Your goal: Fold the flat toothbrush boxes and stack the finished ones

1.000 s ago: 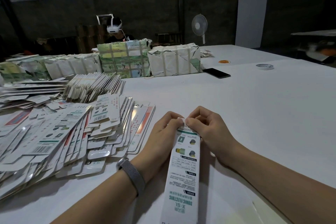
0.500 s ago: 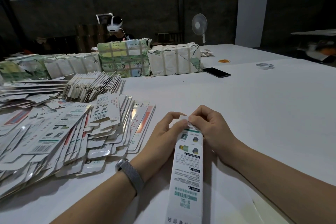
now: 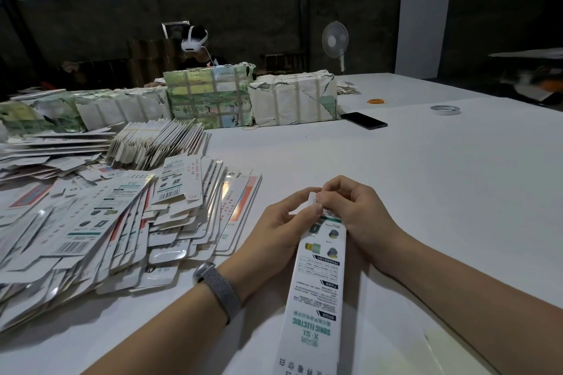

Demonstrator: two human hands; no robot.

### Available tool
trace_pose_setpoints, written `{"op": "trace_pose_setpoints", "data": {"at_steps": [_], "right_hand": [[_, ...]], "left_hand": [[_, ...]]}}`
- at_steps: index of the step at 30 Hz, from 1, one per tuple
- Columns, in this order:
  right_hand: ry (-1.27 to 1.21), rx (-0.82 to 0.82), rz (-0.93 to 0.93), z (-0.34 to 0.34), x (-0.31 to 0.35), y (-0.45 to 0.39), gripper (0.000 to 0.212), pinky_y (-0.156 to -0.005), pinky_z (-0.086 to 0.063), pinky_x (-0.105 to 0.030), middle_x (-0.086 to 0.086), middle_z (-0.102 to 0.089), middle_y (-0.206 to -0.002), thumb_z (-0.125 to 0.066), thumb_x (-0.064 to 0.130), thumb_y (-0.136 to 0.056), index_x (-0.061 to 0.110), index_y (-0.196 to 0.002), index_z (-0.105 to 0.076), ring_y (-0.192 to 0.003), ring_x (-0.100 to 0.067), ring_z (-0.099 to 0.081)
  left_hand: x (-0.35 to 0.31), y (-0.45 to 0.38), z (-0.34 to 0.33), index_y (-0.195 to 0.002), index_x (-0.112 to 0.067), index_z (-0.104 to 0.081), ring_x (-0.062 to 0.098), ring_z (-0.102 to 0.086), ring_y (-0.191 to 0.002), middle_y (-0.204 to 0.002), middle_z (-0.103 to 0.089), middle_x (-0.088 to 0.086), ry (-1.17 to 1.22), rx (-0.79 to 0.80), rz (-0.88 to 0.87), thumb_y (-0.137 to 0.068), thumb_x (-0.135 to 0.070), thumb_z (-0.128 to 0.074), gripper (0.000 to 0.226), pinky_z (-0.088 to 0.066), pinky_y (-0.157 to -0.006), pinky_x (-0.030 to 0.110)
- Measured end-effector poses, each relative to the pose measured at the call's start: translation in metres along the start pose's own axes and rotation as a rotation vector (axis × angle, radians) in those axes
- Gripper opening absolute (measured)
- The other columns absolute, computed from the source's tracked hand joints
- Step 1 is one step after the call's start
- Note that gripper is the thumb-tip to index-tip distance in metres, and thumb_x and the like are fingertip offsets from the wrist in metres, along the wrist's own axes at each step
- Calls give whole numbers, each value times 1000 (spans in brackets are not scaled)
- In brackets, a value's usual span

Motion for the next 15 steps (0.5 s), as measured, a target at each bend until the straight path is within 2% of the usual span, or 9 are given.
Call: {"op": "trace_pose_setpoints", "data": {"at_steps": [3,7,10,15], "right_hand": [[10,2,1,0,2,1,37,-60,-52,-33,-6,-67,-66,-65,9,-92,28,-60,-61,-62,-26,-67],[15,-5,0,-1,1,0,38,-56,-52,-31,-3,-65,-64,-63,10,-93,27,-60,-60,-59,-22,-66],[6,-3,-12,-1,0,0,36,-54,-51,-29,-4,-65,-63,-61,12,-95,27,-62,-59,-58,-22,-66],[1,1,-18,-1,-1,1,32,-49,-49,-26,-5,-64,-65,-60,14,-96,26,-67,-57,-59,-22,-65]], "left_hand": [[0,0,0,-132,-20,-61,31,-73,-85,-99,-76,17,1,10,8,-102,-33,-56,33,-58,-76,37],[1,0,1,-134,-18,-60,32,-71,-86,-101,-75,22,34,1,23,-98,-31,-55,39,-55,-80,40],[1,0,0,-134,-17,-60,31,-71,-85,-102,-74,22,53,21,26,-99,-28,-54,37,-57,-76,35],[3,-1,2,-135,-25,-58,30,-73,-86,-102,-76,19,63,19,42,-89,-38,-59,49,-60,-75,33]]}}
Point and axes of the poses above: each hand's wrist, its own y-axis away from the middle knuckle, its own z-axis out of the back of the hand, x = y × z, the point moved 9 cm from there along -y, towards the middle knuckle
